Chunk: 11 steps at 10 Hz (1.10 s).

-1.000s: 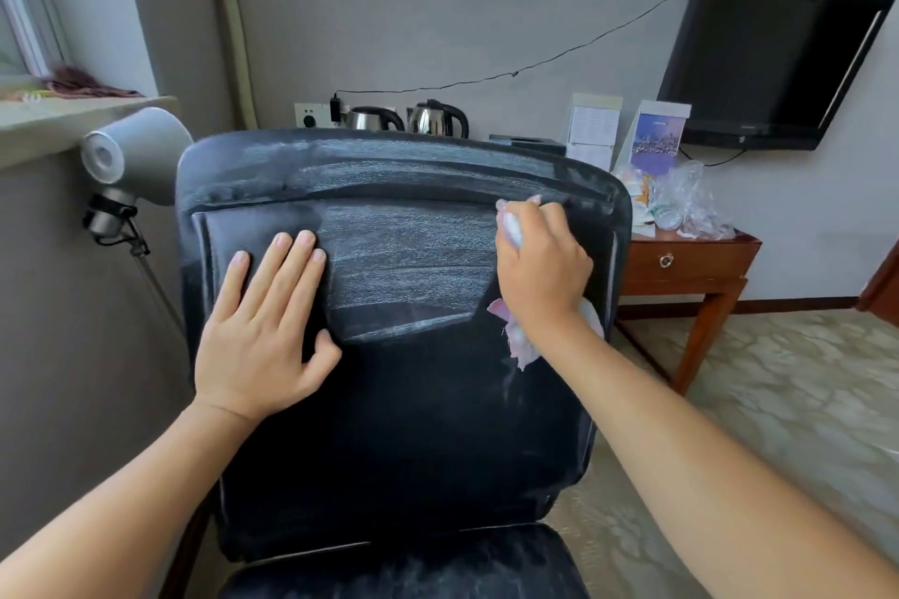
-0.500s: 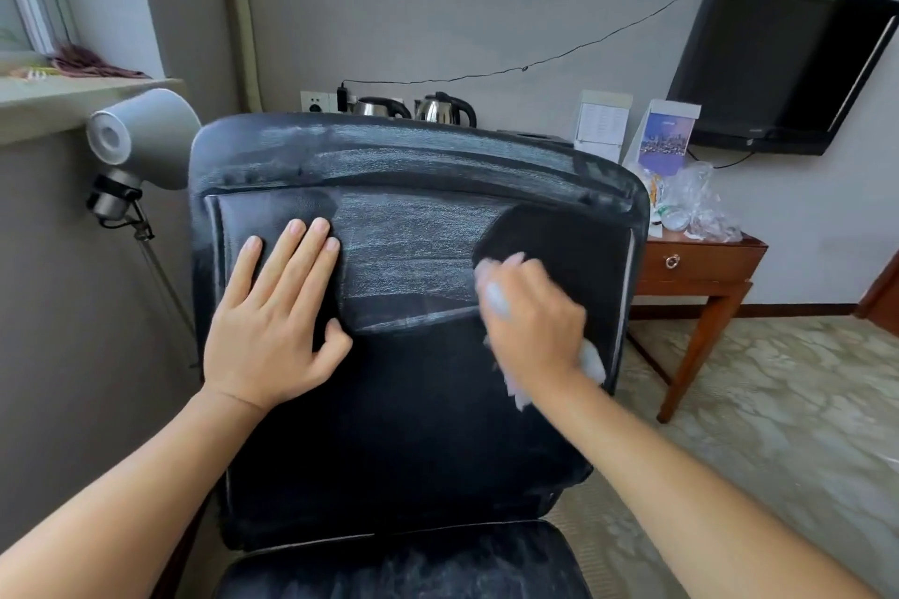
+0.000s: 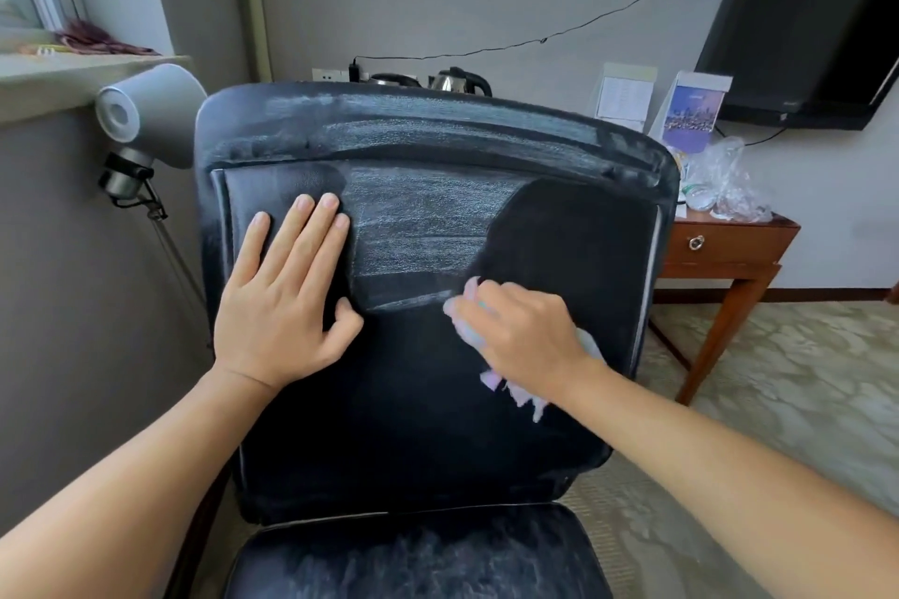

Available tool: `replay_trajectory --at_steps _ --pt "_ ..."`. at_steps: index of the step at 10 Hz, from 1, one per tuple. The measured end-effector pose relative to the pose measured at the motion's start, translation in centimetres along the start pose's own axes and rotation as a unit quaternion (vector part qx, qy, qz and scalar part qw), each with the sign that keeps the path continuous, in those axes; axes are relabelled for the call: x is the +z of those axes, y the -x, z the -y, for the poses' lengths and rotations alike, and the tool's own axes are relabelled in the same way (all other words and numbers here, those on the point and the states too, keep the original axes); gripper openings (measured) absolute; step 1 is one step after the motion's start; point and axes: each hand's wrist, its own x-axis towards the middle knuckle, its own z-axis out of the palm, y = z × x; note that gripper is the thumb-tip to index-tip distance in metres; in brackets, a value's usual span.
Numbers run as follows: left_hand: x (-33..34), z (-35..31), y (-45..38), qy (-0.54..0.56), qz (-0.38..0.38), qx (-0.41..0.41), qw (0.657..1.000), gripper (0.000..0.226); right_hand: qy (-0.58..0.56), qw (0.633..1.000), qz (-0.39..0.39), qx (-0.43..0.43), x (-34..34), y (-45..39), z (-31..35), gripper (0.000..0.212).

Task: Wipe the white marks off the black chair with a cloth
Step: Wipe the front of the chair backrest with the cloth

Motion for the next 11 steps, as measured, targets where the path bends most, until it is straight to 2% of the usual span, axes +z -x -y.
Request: replay_trajectory --at_steps 1,2,3,4,5,6,7,8,9,10,11 --pt "-0.1 -0.1 0.0 -0.003 -0.002 0.0 1.0 0.078 0.037 0.998 -0.039 0.018 -0.5 -2.6 -3.7 0.016" --pt "-0.1 -0.1 -0.1 0.001 0.001 -0.002 1.0 0.079 0.085 0.961 -0.083 0.25 -1.6 -7.6 -8.8 0.029" --pt "0.0 0.0 -0.1 -0.001 0.003 -0.001 1.0 0.08 0.044 0.951 -0.107 0.288 -0.9 -8.3 -7.2 0.024" --pt "0.1 0.0 0.0 -0.002 0.001 -0.002 1.0 0.08 -0.011 0.99 -0.074 0.121 0.2 -4.3 -0.9 0.021" --pt "0.0 0.0 0.1 0.004 -0.001 0.0 1.0 0.08 -0.075 0.995 0.004 -0.065 0.3 0.2 1.5 0.009" --pt "-0.1 0.0 0.1 0.003 -0.003 -0.003 1.0 0.08 0.068 0.994 -0.067 0.052 0.0 -3.8 -2.4 0.024" --pt "0.0 -0.1 0.0 0.005 0.001 -0.006 1.0 0.079 0.074 0.954 -0.095 0.276 -1.1 -8.8 -7.9 0.025" --pt "0.0 -0.1 0.0 0.005 0.003 -0.008 1.0 0.08 0.029 0.951 -0.103 0.29 -0.6 -9.1 -6.1 0.017" --pt "-0.2 0.0 0.0 0.002 0.005 -0.006 1.0 0.079 -0.038 0.971 -0.112 0.208 0.1 -6.3 0.5 0.01" --pt "-0.6 -0.1 -0.2 0.008 0.008 -0.006 1.0 0.079 -0.097 0.992 -0.045 0.064 0.4 -1.7 4.9 0.006" --pt "-1.2 0.2 -0.2 0.03 0.017 0.001 0.999 0.079 -0.105 0.994 -0.027 0.006 0.5 -0.3 4.9 0.003"
